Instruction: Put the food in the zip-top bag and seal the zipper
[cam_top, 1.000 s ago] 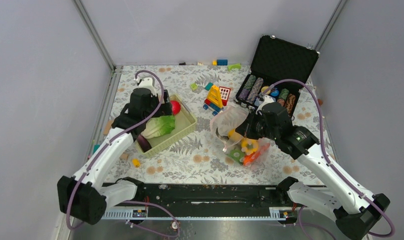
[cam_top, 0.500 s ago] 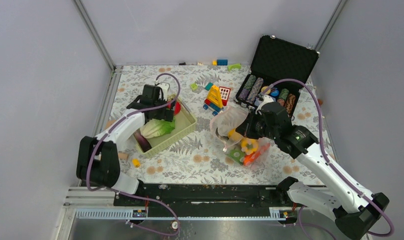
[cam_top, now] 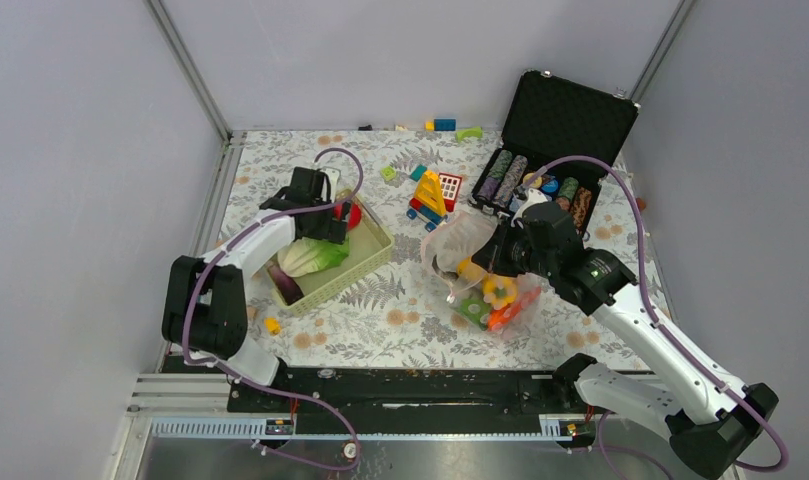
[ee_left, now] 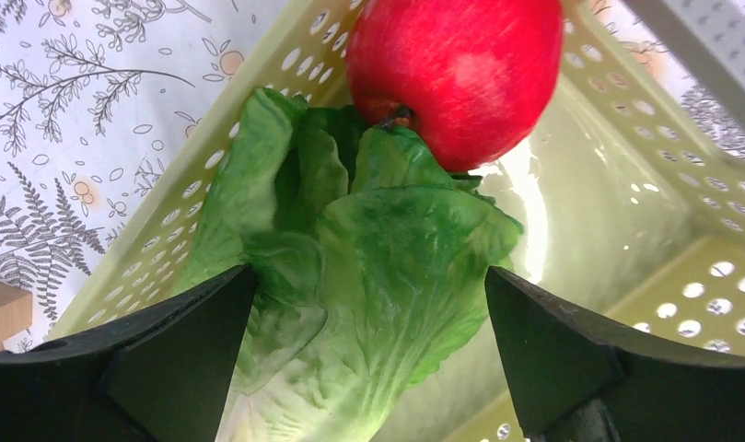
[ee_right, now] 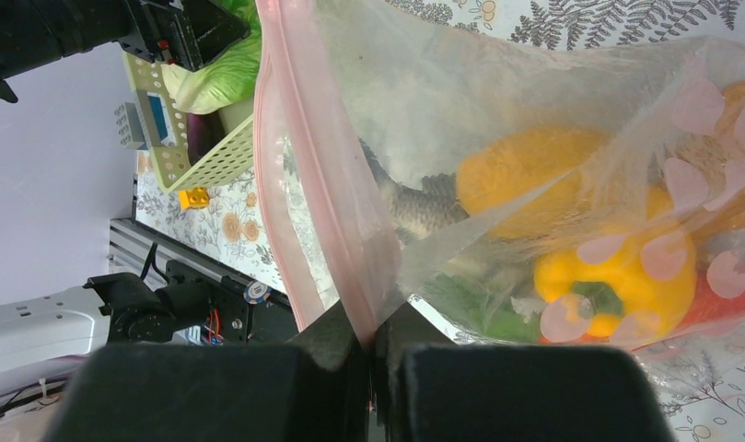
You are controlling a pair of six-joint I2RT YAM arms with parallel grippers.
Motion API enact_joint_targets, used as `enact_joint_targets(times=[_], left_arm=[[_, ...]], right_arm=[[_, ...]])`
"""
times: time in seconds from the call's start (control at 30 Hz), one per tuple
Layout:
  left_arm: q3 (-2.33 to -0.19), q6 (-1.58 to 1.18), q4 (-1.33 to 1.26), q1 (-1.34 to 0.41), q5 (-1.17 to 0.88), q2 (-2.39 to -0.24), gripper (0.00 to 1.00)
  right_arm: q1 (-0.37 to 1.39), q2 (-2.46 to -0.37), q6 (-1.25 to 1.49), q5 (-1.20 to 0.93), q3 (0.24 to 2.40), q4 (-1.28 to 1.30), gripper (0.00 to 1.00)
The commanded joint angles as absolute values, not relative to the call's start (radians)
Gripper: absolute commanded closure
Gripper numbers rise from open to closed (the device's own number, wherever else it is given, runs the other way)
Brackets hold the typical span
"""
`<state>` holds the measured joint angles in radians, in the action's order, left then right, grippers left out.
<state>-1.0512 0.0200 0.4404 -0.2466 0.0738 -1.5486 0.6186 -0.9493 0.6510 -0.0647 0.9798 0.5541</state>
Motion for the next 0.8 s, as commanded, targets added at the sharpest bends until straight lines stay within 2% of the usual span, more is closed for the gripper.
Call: enact_joint_targets(times=[0.0,0.2,0.3,0.5,0.67,0.77], left_arm=[[-1.084,-0.034,0.492,-0.241,0.167,-1.590,0.01],[-1.097,-0.055,0.515,-0.252,0.205,-1.626,0.01],[-1.101,-0.064,0.518,-0.260,0.232,-1.636,0.07],[-1.111,-0.080,0.528,-0.268,0.272,-1.635,0.46],[-1.110,-0.087,0.521,-0.274,0.264,-1.628,0.61],[-1.106,-0.092,0.522,-0.281,0.285,-1.632,0.78]], right_arm=[[0.609,-0.954,0.633,-0.051,1.031,0.560,1.00],[0.608,-0.957,0.633,-0.046,1.036,0.558,1.00],[0.609,-0.956,0.633,-0.045,1.035,0.558,1.00],[0.607,-0.950,0.635,-0.032,1.038,0.557,1.00],[0.606,-0.957,0.634,-0.025,1.040,0.558,1.00],[0.607,-0.957,0.636,-0.027,1.039,0.558,1.00]])
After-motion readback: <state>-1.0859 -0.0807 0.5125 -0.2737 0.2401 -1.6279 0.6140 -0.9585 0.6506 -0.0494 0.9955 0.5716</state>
